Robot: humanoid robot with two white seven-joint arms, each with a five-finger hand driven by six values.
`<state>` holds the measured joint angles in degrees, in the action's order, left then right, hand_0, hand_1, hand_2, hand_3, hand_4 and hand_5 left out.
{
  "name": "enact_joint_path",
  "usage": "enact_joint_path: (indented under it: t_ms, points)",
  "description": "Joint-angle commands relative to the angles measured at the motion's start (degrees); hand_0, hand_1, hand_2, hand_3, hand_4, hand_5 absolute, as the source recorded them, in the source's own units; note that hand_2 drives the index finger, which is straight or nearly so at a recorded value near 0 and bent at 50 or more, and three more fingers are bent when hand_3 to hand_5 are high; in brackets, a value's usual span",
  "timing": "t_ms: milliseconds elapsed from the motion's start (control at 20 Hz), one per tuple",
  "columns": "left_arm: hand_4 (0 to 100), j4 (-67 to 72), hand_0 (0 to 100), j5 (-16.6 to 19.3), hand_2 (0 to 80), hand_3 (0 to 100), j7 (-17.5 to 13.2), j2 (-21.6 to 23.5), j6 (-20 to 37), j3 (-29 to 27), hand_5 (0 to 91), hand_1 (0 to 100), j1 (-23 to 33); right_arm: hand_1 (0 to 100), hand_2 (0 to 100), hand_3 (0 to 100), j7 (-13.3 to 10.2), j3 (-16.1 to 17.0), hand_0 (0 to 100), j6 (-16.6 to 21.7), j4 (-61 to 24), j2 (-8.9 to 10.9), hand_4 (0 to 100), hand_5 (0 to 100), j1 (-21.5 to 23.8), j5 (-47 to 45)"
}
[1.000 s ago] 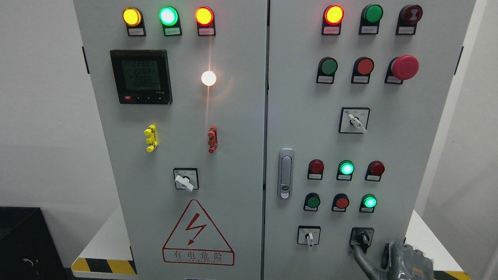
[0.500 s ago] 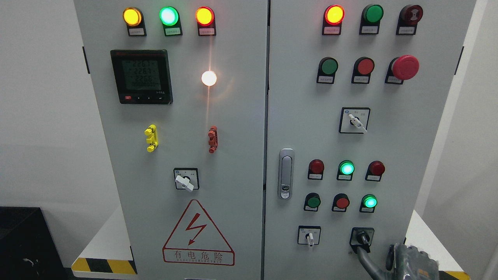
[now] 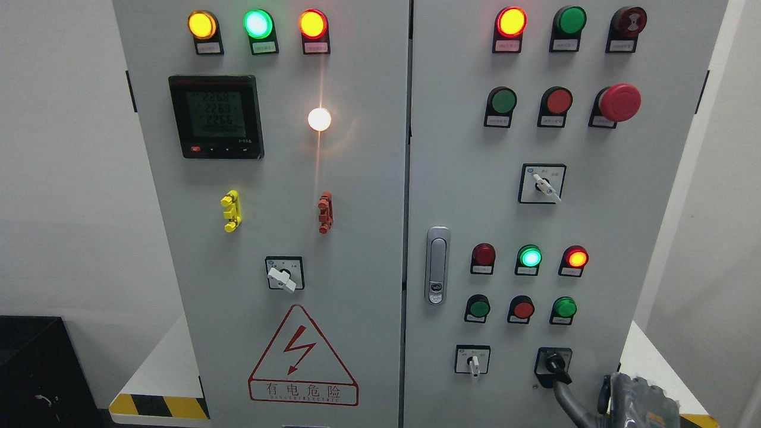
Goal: Flip black knob to close circuit
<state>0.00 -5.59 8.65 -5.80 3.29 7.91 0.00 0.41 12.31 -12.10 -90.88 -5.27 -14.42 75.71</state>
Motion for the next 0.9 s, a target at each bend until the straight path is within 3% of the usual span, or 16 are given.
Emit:
enact_joint_path:
  t_ms: [0, 850]
  points:
    - [0, -1.67, 12, 0.05, 0.0, 0, -0.04, 0.00, -0.04, 0.00, 0.0, 56, 1.32, 2, 86, 98, -0.24, 0.79, 0, -0.02, -0.35, 0.35, 85, 92, -0.43, -0.48]
    - [0, -1.67, 12, -0.04, 0.0, 0, -0.04, 0.00, -0.04, 0.00, 0.0, 56, 1.32, 2, 86, 98, -0.24, 0.70, 0, 1.47, -1.49, 0.17, 85, 91, -0.09, -1.00]
